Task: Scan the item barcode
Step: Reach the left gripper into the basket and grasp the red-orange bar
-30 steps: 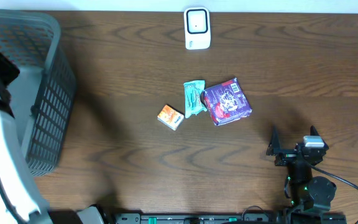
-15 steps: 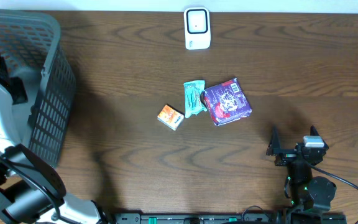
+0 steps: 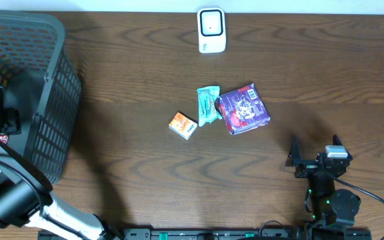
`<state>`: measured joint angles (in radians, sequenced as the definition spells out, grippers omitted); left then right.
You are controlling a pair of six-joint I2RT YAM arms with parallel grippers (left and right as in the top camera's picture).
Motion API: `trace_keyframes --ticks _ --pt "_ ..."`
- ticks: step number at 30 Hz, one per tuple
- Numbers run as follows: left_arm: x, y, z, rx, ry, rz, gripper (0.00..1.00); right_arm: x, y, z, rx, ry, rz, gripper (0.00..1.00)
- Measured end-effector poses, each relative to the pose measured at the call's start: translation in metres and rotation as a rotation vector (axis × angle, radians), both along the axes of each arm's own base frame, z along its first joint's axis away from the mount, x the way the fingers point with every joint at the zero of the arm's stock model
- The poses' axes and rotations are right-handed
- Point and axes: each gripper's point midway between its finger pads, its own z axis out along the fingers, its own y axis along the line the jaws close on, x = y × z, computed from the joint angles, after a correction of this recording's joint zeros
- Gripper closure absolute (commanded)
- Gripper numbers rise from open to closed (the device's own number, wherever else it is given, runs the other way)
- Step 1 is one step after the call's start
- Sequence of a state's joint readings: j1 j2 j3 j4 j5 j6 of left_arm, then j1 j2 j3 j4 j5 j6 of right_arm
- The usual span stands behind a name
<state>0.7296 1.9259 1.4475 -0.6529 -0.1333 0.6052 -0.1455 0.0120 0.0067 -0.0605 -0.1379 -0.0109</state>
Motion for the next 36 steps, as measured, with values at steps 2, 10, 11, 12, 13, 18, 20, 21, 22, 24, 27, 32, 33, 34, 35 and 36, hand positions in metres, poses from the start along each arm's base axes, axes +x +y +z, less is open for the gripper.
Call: trace_keyframes --ticks 2,10,11,12,13,18,20,21,22,24,27,32,33,34,35,36 --pt "0.002 0.003 -0.009 -0.004 0.013 -0.022 0.29 0.0 0.0 0.0 0.0 0.0 0.0 0.01" --pt "0.002 0.02 -0.036 0.004 0.036 -0.046 0.37 0.0 0.0 0.0 0.0 0.0 0.0 0.01" --pt "0.003 0.021 -0.037 0.006 0.036 -0.048 0.43 0.0 0.0 0.0 0.0 0.0 0.0 0.01" --pt "0.003 0.022 -0.037 0.009 0.035 -0.052 0.52 0.0 0.0 0.0 0.0 0.0 0.0 0.01" --pt "0.003 0.023 -0.038 0.012 0.036 -0.055 0.67 0.0 0.0 0.0 0.0 0.0 0.0 0.01" --pt "-0.001 0.029 -0.044 0.012 0.045 -0.05 0.92 0.0 0.0 0.0 0.0 0.0 0.0 0.01" --pt "-0.001 0.029 -0.044 0.011 0.044 -0.045 0.93 0.0 0.0 0.0 0.0 0.0 0.0 0.01" --pt "-0.001 0.028 -0.044 0.01 0.043 -0.043 0.92 0.0 0.0 0.0 0.0 0.0 0.0 0.01" --pt "-0.001 0.028 -0.044 0.009 0.043 -0.04 0.92 0.0 0.0 0.0 0.0 0.0 0.0 0.01" --pt "-0.003 0.027 -0.044 0.002 0.048 -0.033 0.93 0.0 0.0 0.0 0.0 0.0 0.0 0.01" --pt "-0.003 0.024 -0.043 -0.002 0.049 -0.017 0.93 0.0 0.0 0.0 0.0 0.0 0.0 0.01" --pt "0.009 0.009 -0.02 0.015 0.004 -0.022 0.93 0.0 0.0 0.0 0.0 0.0 0.0 0.01" --pt "0.016 0.005 -0.007 0.03 -0.024 -0.035 0.93 0.0 0.0 0.0 0.0 0.0 0.0 0.01" --pt "0.023 0.0 0.01 0.046 -0.062 -0.052 0.93 0.0 0.0 0.0 0.0 0.0 0.0 0.01" --pt "0.031 -0.008 0.031 0.064 -0.112 -0.076 0.93 0.0 0.0 0.0 0.0 0.0 0.0 0.01" --pt "0.038 -0.015 0.052 0.082 -0.164 -0.096 0.93 0.0 0.0 0.0 0.0 0.0 0.0 0.01"
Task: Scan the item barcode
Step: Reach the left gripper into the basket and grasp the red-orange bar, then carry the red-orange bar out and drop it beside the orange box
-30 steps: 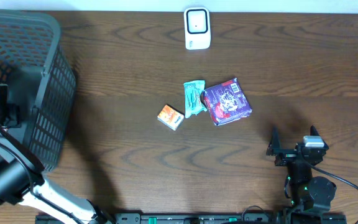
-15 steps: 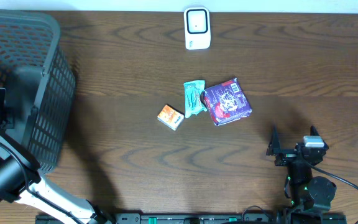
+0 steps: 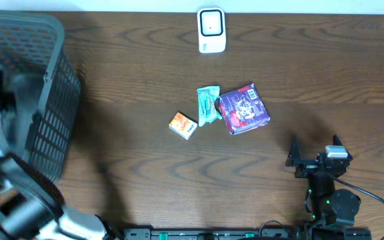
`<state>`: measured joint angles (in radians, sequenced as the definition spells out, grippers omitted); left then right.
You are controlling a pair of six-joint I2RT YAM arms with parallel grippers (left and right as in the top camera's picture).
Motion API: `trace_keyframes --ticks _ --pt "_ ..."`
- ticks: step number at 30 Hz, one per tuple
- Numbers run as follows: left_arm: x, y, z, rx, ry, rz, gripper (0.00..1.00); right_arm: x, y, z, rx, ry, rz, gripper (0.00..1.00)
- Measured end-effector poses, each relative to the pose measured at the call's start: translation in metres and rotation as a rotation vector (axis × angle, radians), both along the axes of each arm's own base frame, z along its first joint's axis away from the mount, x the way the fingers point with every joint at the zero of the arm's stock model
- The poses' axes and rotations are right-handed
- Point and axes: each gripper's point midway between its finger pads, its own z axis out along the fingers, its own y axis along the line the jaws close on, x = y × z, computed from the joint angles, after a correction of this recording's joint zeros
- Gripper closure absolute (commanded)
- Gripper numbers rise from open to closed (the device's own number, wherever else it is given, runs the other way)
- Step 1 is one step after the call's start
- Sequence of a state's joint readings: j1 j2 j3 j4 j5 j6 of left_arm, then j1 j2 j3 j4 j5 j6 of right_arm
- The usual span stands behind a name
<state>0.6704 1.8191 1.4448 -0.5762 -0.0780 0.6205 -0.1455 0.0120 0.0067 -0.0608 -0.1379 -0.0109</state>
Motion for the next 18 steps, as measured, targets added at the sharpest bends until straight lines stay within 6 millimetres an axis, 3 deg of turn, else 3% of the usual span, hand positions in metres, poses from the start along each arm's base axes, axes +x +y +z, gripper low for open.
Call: trace_keyframes --ticks 1,5,6,10,12,13,18 --pt "0.012 -0.014 0.042 0.029 -0.114 -0.033 0.93 0.0 0.0 0.0 0.0 0.0 0.0 0.01" --pt "0.033 -0.048 0.131 0.025 -0.429 -0.073 0.93 0.0 0.0 0.0 0.0 -0.001 0.0 0.01" --pt "0.039 -0.066 0.166 -0.007 -0.567 -0.102 0.93 0.0 0.0 0.0 0.0 -0.001 0.0 0.01" --pt "0.05 -0.125 0.251 -0.162 -0.898 -0.192 0.93 0.0 0.0 0.0 0.0 -0.001 0.0 0.01" --pt "0.051 -0.157 0.28 -0.27 -1.009 -0.224 0.93 0.0 0.0 0.0 0.0 -0.001 0.0 0.01" --pt "0.05 -0.189 0.3 -0.384 -1.076 -0.251 0.93 0.0 0.0 0.0 0.0 0.0 0.0 0.01" --pt "0.045 -0.284 0.325 -0.668 -1.102 -0.358 0.93 0.0 0.0 0.0 0.0 0.0 0.0 0.01"
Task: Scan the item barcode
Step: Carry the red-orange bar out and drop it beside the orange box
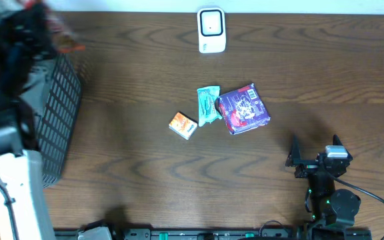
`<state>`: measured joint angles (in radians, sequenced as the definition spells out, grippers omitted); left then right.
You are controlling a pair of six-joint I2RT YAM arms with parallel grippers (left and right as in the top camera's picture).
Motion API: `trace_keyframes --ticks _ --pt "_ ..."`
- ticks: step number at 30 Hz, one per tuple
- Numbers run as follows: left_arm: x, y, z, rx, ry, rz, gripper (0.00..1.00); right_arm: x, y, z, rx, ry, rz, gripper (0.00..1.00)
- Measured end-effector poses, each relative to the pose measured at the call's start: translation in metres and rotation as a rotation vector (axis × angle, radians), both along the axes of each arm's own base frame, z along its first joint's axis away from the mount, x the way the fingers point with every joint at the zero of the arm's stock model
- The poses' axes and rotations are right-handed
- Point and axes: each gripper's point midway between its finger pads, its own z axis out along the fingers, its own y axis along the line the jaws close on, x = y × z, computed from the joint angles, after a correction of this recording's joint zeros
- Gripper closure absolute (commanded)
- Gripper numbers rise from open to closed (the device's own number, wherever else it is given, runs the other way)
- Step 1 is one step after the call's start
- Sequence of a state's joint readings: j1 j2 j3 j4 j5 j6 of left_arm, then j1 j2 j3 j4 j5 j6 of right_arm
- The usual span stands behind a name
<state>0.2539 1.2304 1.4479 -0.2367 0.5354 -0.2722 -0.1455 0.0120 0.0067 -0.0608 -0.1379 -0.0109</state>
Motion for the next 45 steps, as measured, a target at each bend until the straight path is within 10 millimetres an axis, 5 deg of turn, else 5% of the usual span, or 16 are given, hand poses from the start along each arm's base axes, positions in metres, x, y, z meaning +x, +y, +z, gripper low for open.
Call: trace_keyframes --ticks 5,10,19,26,28,29,34,45 --pt "-0.011 -0.092 -0.017 -0.075 0.101 -0.232 0.93 0.0 0.0 0.0 0.0 0.0 0.0 0.01" --pt "-0.02 -0.153 -0.085 -0.071 0.379 -0.315 0.93 0.0 0.0 0.0 0.0 -0.001 0.0 0.01" --pt "-0.008 -0.222 -0.25 0.094 0.851 -0.349 0.93 0.0 0.0 0.0 0.0 0.0 0.0 0.01" --pt "0.001 -0.237 -0.332 0.073 1.054 -0.28 0.93 0.0 0.0 0.0 0.0 -0.001 0.0 0.01" --pt "0.004 -0.238 -0.341 0.021 1.086 -0.237 0.87 0.0 0.0 0.0 0.0 0.0 0.0 0.01" --pt "0.004 -0.239 -0.342 -0.007 1.099 -0.215 0.68 0.0 0.0 0.0 0.0 0.0 0.0 0.01" --pt "0.005 -0.24 -0.341 -0.114 1.135 -0.138 0.26 0.0 0.0 0.0 0.0 -0.001 0.0 0.01" --pt "0.01 -0.222 -0.33 -0.104 1.106 -0.134 0.12 0.0 0.0 0.0 0.0 0.0 0.0 0.01"
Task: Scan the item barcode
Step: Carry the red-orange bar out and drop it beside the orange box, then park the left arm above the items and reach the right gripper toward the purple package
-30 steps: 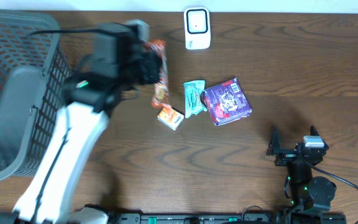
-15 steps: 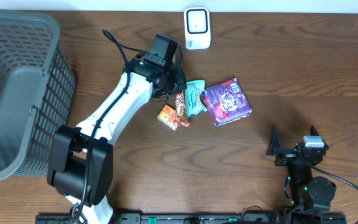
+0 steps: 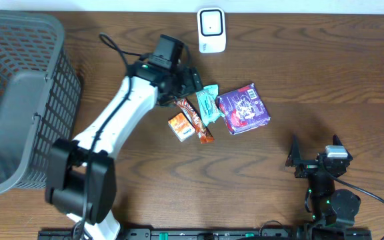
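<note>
A white barcode scanner (image 3: 211,30) stands at the far edge of the table. A brown and orange snack bar (image 3: 195,121) lies flat on the table between a small orange box (image 3: 181,126) and a teal packet (image 3: 209,103). A purple packet (image 3: 244,109) lies to their right. My left gripper (image 3: 192,83) hovers just behind the bar's upper end. Its fingers look spread, with nothing between them. My right gripper (image 3: 314,152) rests open near the front right, away from the items.
A large grey mesh basket (image 3: 19,93) fills the left side of the table. My left arm (image 3: 112,127) stretches diagonally from the front left to the middle. The right arm's base and cable sit at the front right edge.
My left arm was above the basket's far corner with a reddish item in its gripper. Now it reaches the table's middle, and a snack bar lies among the items there. The right arm has not moved.
My left arm was down at the basket on the left, with three items in the table's middle. It was still at the basket, then raised over it holding a reddish item. Now the arm is at the middle and the snack bar lies on the table.
</note>
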`<state>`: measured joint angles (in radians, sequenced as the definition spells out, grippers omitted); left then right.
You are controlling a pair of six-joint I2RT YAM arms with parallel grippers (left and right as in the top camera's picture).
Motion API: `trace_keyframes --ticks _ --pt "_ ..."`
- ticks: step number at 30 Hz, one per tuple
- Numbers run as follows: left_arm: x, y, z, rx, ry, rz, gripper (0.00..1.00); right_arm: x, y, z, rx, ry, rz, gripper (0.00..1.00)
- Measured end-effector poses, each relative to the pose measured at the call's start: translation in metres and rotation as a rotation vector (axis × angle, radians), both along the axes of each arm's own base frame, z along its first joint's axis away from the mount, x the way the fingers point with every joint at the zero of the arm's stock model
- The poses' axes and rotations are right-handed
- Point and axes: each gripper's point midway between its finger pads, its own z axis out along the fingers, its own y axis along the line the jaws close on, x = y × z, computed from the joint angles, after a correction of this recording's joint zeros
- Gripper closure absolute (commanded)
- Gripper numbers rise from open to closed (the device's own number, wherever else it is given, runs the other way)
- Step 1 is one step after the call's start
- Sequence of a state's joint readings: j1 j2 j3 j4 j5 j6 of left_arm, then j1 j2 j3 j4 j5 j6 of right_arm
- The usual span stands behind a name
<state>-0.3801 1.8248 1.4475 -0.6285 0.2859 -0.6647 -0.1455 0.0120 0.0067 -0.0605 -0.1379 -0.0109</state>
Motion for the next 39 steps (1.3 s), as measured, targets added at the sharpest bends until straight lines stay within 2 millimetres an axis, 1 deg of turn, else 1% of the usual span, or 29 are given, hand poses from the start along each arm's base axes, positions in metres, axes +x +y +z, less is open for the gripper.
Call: trace_keyframes --ticks 1,2,3,5,6,7,9,10,11,13,16,20,21,22,24,26,27,28,30,32,34,36,37,39 --pt "0.001 0.007 0.009 0.003 -0.02 -0.004 0.11 0.0 0.0 0.0 0.0 0.0 0.0 0.01" --pt "-0.002 0.018 0.024 0.01 -0.048 -0.012 0.06 0.0 0.0 0.0 0.0 0.0 0.0 0.01" --pt "-0.005 0.028 0.038 0.018 -0.074 -0.019 0.04 0.0 0.0 0.0 0.0 0.0 0.0 0.01" --pt "-0.024 0.051 0.063 0.047 -0.09 -0.03 0.03 0.0 0.0 0.0 0.0 0.001 0.0 0.01" --pt "-0.033 0.059 0.071 0.065 -0.093 -0.036 0.01 0.0 0.0 0.0 0.0 0.0 0.0 0.01" --pt "-0.042 0.069 0.078 0.083 -0.091 -0.033 0.02 0.0 0.0 0.0 0.0 0.0 0.0 0.01" --pt "-0.058 0.085 0.086 0.123 -0.077 -0.026 0.02 0.0 0.0 0.0 0.0 0.0 0.0 0.01" --pt "-0.065 0.092 0.087 0.143 -0.064 -0.023 0.02 0.0 0.0 0.0 0.0 0.0 0.0 0.01" --pt "-0.073 0.1 0.085 0.172 -0.039 -0.017 0.02 0.0 0.0 0.0 0.0 0.0 0.0 0.01" --pt "-0.083 0.109 0.08 0.216 0.007 -0.015 0.02 0.0 0.0 0.0 0.0 0.0 0.0 0.01" --pt "-0.095 0.121 0.073 0.278 0.062 -0.013 0.02 0.0 0.0 0.0 0.0 0.0 0.0 0.01" --pt "-0.096 0.126 0.072 0.309 0.067 -0.007 0.02 0.0 0.0 0.003 0.0 -0.014 0.001 0.01" --pt "-0.096 0.127 0.072 0.314 0.067 -0.006 0.02 0.0 0.002 0.01 0.015 -0.039 0.012 0.01" --pt "-0.096 0.128 0.071 0.32 0.066 -0.005 0.02 0.001 0.005 0.015 0.032 -0.06 0.029 0.01" --pt "-0.096 0.129 0.071 0.324 0.066 -0.004 0.02 -0.001 0.019 0.027 0.106 -0.103 0.11 0.01" --pt "-0.096 0.129 0.071 0.327 0.065 -0.003 0.02 -0.004 0.041 0.028 0.217 -0.089 0.237 0.01" --pt "-0.096 0.13 0.071 0.327 0.065 -0.003 0.02 -0.006 0.048 0.028 0.252 -0.081 0.282 0.01" --pt "-0.096 0.13 0.071 0.327 0.065 -0.003 0.02 -0.01 0.058 0.034 0.31 -0.086 0.341 0.01" --pt "-0.095 0.13 0.071 0.327 0.065 -0.002 0.02 -0.015 0.068 0.05 0.393 -0.121 0.414 0.01" --pt "-0.095 0.13 0.071 0.329 0.065 -0.002 0.02 -0.025 0.077 0.075 0.479 -0.189 0.498 0.01" --pt "-0.095 0.13 0.071 0.33 0.065 -0.001 0.02 -0.038 0.084 0.105 0.492 -0.295 0.577 0.01" --pt "-0.095 0.13 0.071 0.33 0.065 -0.001 0.02 -0.056 0.089 0.134 0.468 -0.407 0.644 0.01" --pt "-0.096 0.13 0.071 0.331 0.066 -0.002 0.02 -0.062 0.091 0.143 0.461 -0.436 0.664 0.01" --pt "-0.096 0.13 0.071 0.331 0.066 -0.002 0.02 -0.063 0.092 0.15 0.464 -0.427 0.669 0.01"
